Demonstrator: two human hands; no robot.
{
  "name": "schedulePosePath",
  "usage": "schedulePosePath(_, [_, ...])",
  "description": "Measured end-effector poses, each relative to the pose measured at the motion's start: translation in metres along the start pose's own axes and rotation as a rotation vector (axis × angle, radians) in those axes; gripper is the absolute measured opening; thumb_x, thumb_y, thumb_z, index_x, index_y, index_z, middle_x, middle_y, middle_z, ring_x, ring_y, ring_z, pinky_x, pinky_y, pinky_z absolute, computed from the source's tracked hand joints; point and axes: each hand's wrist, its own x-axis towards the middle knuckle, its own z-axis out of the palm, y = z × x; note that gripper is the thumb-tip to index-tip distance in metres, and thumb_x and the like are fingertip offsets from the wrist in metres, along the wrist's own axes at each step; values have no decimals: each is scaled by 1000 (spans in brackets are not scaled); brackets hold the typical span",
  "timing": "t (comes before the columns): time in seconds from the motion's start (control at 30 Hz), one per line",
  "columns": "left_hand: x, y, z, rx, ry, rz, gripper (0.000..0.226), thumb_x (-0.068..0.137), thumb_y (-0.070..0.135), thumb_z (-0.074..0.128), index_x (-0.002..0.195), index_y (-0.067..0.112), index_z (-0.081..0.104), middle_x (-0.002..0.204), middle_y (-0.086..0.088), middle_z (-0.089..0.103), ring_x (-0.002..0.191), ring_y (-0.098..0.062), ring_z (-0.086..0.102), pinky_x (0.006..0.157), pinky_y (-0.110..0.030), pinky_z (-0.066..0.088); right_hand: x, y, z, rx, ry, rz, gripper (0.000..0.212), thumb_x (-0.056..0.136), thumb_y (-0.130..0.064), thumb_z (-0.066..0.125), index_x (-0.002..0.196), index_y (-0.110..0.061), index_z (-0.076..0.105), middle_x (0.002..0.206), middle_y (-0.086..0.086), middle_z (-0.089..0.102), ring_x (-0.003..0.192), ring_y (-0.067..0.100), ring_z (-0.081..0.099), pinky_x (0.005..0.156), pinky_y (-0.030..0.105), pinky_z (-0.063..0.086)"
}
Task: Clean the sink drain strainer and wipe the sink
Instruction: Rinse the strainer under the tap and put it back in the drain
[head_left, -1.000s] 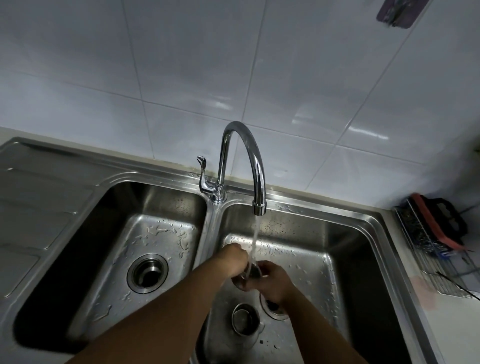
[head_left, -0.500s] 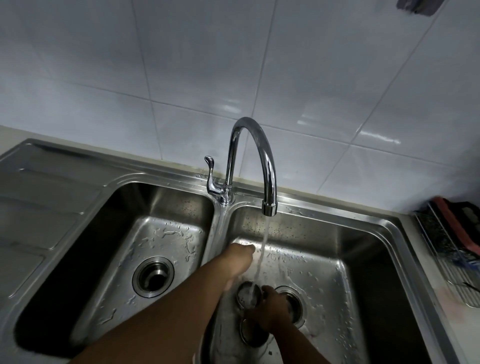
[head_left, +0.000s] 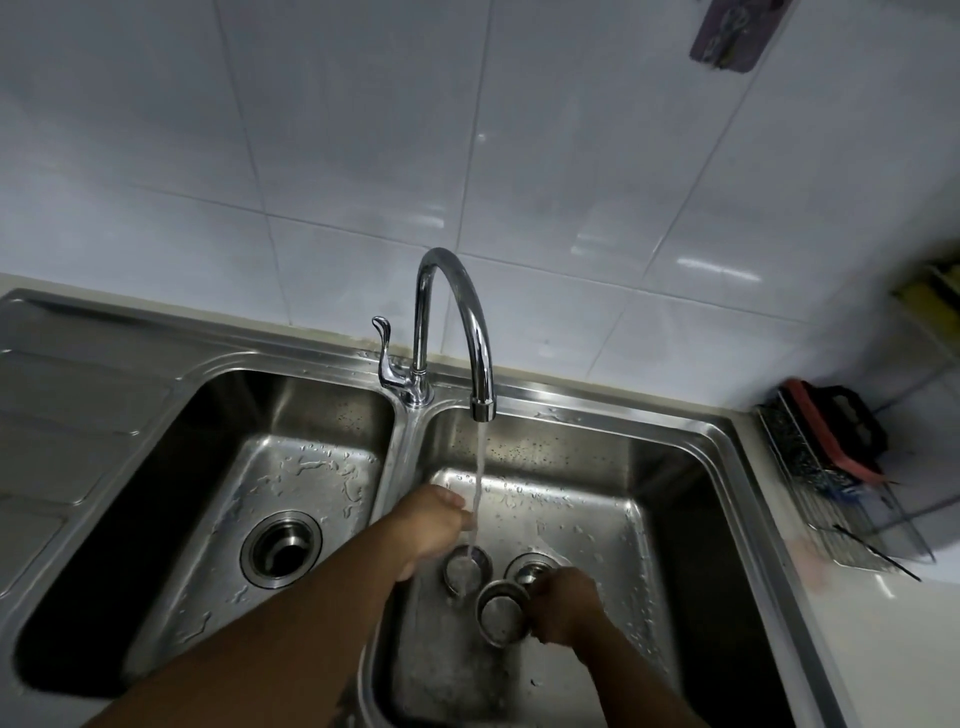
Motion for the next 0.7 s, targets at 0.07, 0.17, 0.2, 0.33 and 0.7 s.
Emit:
schedulePosePath(0.07, [-7, 2, -2, 24, -16, 15, 36, 80, 2, 74, 114, 11, 63, 113, -12, 68, 103, -27, 67, 95, -41, 56, -3, -3, -15, 174, 10, -4, 19, 88, -15, 62, 98, -6, 75, 89, 11, 76, 76, 20, 70, 78, 34, 60])
schedulePosePath(0.17, [-13, 6, -5, 102, -14, 61, 41, 77, 5, 80, 114, 12, 63, 110, -9, 70, 99, -23, 69, 89, -35, 57, -13, -16, -34, 388, 42, -41, 9, 84, -6, 69, 90, -5, 77, 72, 8, 74, 62, 19, 70, 63, 32, 60])
schedulePosePath(0.2, [-15, 9, -6, 144, -16, 70, 44, 76, 11, 84, 114, 14, 63, 110, -6, 69, 100, -21, 68, 87, -32, 56, -16, -22, -38, 466, 48, -62, 8, 83, -2, 71, 86, -6, 77, 71, 10, 75, 62, 23, 71, 62, 33, 60])
schedulePosePath(0.33, [-18, 14, -11, 249, 44, 98, 48, 77, 24, 85, 120, 18, 65, 115, -7, 69, 102, -25, 68, 90, -37, 58, -24, -49, -46, 710, 22, -66, 8, 81, 9, 69, 80, 3, 75, 65, 20, 70, 50, 25, 63, 50, 30, 54])
schedulePosePath(0.7, [-21, 18, -27, 194, 118, 105, 31, 88, -1, 70, 115, 13, 67, 102, -17, 70, 80, -32, 74, 72, -47, 63, -29, -101, -35, 549, 229, -223, 24, 96, -23, 55, 109, -22, 74, 109, 1, 74, 101, 20, 67, 94, 39, 54])
